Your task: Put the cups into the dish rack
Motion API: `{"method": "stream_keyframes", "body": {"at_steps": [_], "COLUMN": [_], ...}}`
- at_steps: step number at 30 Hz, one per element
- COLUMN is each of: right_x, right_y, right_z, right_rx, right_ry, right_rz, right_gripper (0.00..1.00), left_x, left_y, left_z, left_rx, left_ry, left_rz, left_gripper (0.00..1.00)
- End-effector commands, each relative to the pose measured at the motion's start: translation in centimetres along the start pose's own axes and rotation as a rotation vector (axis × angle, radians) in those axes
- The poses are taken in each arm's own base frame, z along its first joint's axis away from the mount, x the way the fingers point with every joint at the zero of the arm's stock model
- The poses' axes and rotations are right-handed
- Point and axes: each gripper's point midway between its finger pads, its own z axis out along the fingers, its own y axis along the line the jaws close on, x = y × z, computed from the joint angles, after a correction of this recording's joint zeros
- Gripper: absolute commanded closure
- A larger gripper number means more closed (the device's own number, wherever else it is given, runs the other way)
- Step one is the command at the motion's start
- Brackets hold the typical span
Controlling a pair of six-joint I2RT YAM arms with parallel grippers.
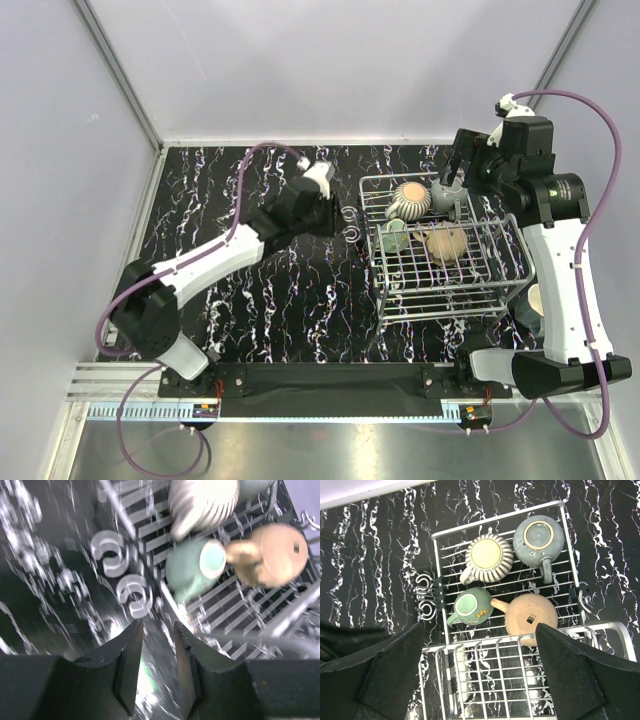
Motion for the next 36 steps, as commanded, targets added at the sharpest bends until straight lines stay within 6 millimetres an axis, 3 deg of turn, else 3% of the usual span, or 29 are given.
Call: {"method": "stream_keyframes", "body": {"at_steps": [1, 3, 6, 7, 9, 11, 12, 14, 16, 19, 22, 28, 36], "right_x": [-1.6, -1.6, -1.2, -1.2, -0.9, -0.8, -0.8, -0.9, -0.8, -0.6, -0.4, -0.6, -0.9], "right_y": [0.6, 0.6, 0.3, 0.2, 0.1, 0.1, 0.4, 0.6, 0.8, 0.7, 0.6, 0.1, 0.1], "right_z": [-2.5, -3.1, -3.1, -3.1, -2.9, -2.9, -3.0, -3.3, -3.5, -3.6, -3.8, -3.9, -4.2], "right_rx": [-0.038, -0.045, -0.029, -0.023, -0.014, -0.019, -0.031, -0.043, -0.056, -0.054, -0.052, -0.032, -0.033], "right_ry": [-0.097, -0.114, -0.095, -0.09, -0.07, -0.069, -0.071, -0.079, -0.076, -0.073, -0.074, -0.086, -0.102], "right_rz": [0.036, 0.034, 0.031, 0.029, 0.026, 0.033, 0.039, 0.051, 0.057, 0.056, 0.045, 0.018, -0.001], "right_gripper": [0.0, 0.0, 0.0, 0.0, 0.0, 0.0, 0.0, 0.0, 0.0, 0.0, 0.0, 0.0, 0.0], "left_x": [1.5, 2.7, 5.2, 7.0, 8.1, 10.1, 9.7, 10.7, 10.6, 10.8, 11.4, 13.3, 14.4], "left_y": [-3.2, -3.9, -6.4, -7.0, -8.4, -8.5, -9.2, -9.2, -9.7, -9.8, -9.7, -9.0, -9.1], "left_z": [-2.1, -3.6, -5.0, -5.1, -5.5, -5.2, -5.1, -4.4, -4.0, -2.6, -1.0, 1.6, 2.9], "left_rx": [0.103, 0.122, 0.192, 0.212, 0.27, 0.281, 0.316, 0.324, 0.322, 0.302, 0.277, 0.222, 0.207], "left_ry": [-0.031, -0.036, 0.003, 0.03, 0.036, 0.071, 0.052, 0.078, 0.075, 0.078, 0.092, 0.141, 0.18], "left_rz": [-0.188, -0.184, -0.201, -0.23, -0.252, -0.306, -0.342, -0.37, -0.397, -0.43, -0.469, -0.506, -0.522], "left_gripper": [0.64, 0.73, 0.77, 0.79, 0.82, 0.85, 0.85, 0.79, 0.64, 0.6, 0.45, 0.44, 0.44]}}
